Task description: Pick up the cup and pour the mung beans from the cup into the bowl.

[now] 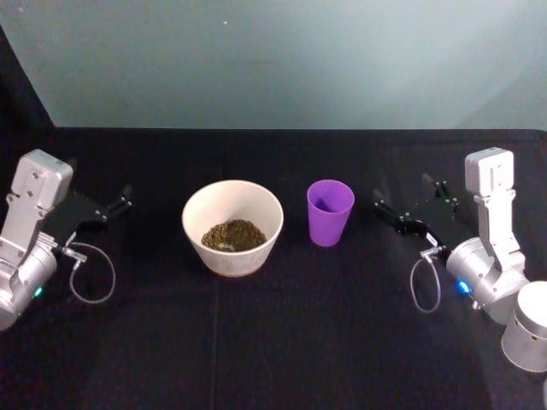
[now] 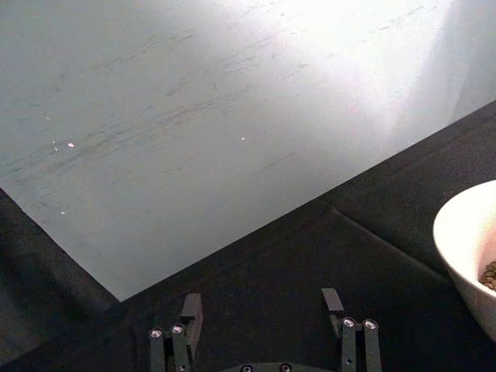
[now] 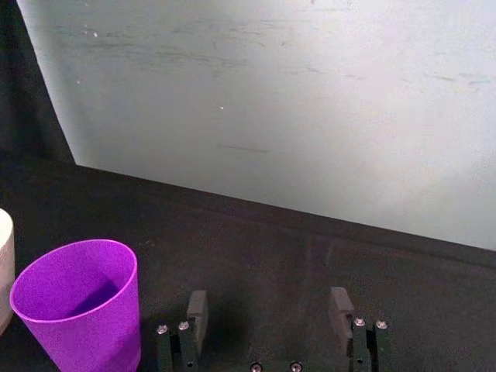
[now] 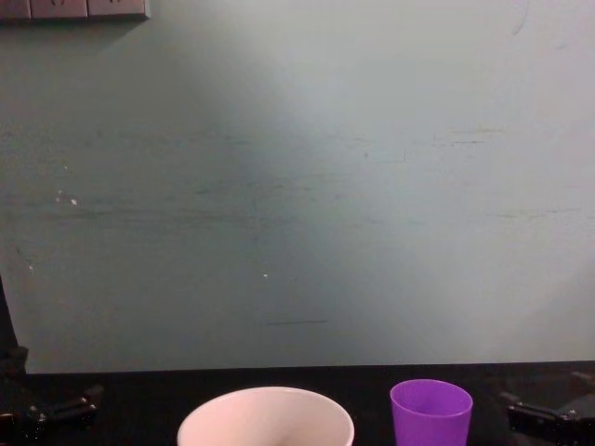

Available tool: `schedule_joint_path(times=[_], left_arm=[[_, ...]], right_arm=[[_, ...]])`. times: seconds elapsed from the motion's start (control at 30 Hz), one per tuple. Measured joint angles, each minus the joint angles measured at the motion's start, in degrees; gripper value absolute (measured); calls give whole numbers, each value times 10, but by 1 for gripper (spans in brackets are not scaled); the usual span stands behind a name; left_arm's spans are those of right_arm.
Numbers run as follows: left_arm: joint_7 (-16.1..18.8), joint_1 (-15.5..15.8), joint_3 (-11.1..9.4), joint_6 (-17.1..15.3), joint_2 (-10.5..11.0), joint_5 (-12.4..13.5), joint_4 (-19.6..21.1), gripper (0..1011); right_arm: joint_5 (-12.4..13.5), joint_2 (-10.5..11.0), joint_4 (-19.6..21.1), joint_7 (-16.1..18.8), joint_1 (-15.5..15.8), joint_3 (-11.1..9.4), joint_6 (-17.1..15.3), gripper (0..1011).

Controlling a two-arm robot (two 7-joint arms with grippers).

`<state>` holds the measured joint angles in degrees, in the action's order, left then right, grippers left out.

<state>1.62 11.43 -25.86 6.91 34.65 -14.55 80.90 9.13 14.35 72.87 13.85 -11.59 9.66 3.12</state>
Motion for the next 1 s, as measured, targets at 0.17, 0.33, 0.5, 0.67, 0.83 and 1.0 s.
schedule_joint_path(times=[0.17, 0.33, 0.5, 0.67, 0.83, 1.0], left_arm=[[0, 0, 0, 0, 0, 0, 0, 1000], [0, 0, 0, 0, 0, 0, 0, 1000], [0, 0, 0, 0, 0, 0, 0, 1000], [0, 0, 0, 0, 0, 0, 0, 1000], [0, 0, 0, 0, 0, 0, 0, 1000], [0, 0, 0, 0, 0, 0, 0, 1000]], right_arm=[[1, 0, 0, 0, 0, 0, 1, 1002], [2, 0, 0, 1, 0, 0, 1, 1002], [2, 0, 0, 1, 0, 0, 2, 1002], [2, 0, 0, 1, 0, 0, 2, 1002], [2, 0, 0, 1, 0, 0, 2, 1002], [2, 0, 0, 2, 0, 0, 2, 1002]])
